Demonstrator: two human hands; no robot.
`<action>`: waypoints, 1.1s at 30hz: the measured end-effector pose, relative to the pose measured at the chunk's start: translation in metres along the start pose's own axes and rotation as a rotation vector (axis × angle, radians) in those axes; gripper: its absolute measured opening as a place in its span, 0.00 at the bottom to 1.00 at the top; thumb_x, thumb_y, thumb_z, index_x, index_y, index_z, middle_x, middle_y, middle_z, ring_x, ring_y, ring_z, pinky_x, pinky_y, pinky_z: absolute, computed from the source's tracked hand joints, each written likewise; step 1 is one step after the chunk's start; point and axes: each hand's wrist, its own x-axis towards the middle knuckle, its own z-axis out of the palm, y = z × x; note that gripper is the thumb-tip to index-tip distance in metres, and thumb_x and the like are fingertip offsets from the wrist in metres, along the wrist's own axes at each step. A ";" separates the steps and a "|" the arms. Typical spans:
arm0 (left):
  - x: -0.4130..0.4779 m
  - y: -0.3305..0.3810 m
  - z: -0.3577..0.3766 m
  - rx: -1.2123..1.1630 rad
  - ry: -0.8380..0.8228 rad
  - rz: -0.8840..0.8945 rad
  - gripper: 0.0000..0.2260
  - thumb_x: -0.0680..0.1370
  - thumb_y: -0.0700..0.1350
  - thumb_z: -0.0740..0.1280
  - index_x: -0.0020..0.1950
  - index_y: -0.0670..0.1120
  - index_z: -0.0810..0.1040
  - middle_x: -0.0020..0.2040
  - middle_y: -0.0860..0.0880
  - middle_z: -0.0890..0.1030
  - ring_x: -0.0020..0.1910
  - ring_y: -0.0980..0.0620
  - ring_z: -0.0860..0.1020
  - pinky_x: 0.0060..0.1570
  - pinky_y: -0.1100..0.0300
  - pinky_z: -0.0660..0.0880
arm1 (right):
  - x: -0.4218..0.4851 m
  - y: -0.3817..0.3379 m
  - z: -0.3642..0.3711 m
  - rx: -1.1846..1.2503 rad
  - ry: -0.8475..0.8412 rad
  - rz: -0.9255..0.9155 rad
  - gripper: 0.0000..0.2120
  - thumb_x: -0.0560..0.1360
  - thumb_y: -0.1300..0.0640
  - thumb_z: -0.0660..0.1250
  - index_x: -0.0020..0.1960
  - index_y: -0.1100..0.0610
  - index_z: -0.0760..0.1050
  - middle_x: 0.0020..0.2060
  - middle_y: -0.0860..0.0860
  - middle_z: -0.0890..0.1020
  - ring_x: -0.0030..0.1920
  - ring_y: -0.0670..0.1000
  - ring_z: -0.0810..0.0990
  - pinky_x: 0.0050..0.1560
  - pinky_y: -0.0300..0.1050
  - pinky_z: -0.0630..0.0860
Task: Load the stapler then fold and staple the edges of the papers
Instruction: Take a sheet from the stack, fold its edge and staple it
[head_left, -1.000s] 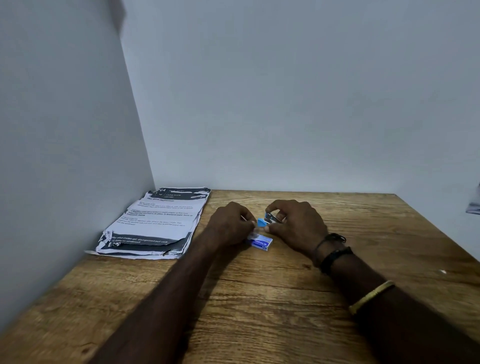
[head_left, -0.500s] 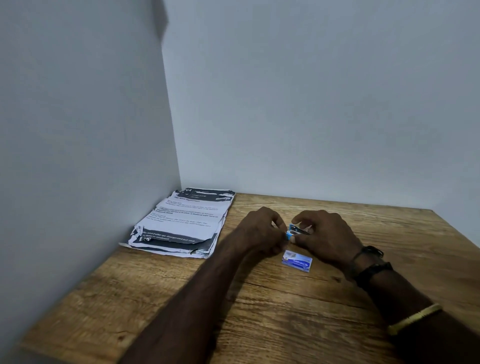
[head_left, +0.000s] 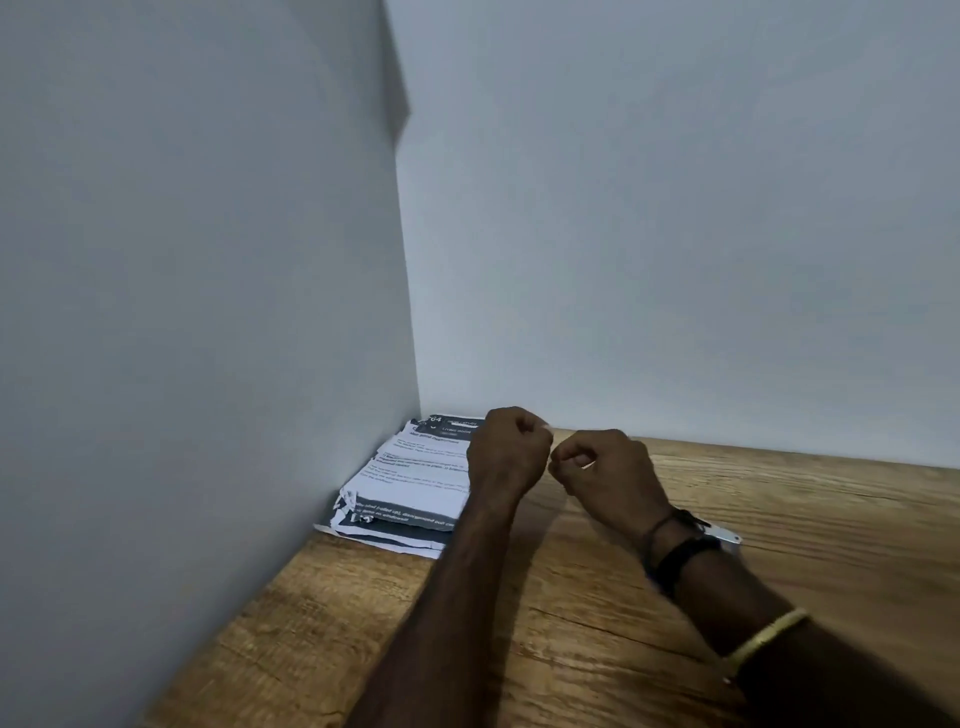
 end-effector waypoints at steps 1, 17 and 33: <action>0.004 -0.004 -0.005 -0.008 0.037 -0.013 0.07 0.74 0.46 0.70 0.47 0.46 0.86 0.46 0.49 0.88 0.51 0.48 0.84 0.56 0.52 0.79 | 0.004 -0.005 0.010 0.006 -0.025 0.017 0.04 0.72 0.58 0.73 0.41 0.54 0.86 0.38 0.49 0.87 0.42 0.51 0.86 0.48 0.47 0.81; 0.034 -0.057 -0.048 0.136 0.254 -0.257 0.11 0.78 0.44 0.62 0.50 0.42 0.84 0.52 0.41 0.85 0.55 0.39 0.82 0.58 0.49 0.78 | 0.044 -0.027 0.095 -0.223 -0.087 0.269 0.16 0.71 0.51 0.71 0.57 0.54 0.78 0.58 0.56 0.83 0.60 0.61 0.81 0.54 0.46 0.78; 0.033 -0.057 -0.045 0.167 0.216 -0.325 0.13 0.78 0.45 0.63 0.56 0.45 0.83 0.57 0.44 0.85 0.59 0.41 0.81 0.60 0.49 0.78 | 0.048 -0.031 0.107 0.190 0.047 0.307 0.14 0.70 0.65 0.71 0.50 0.49 0.83 0.56 0.49 0.84 0.56 0.55 0.83 0.56 0.40 0.77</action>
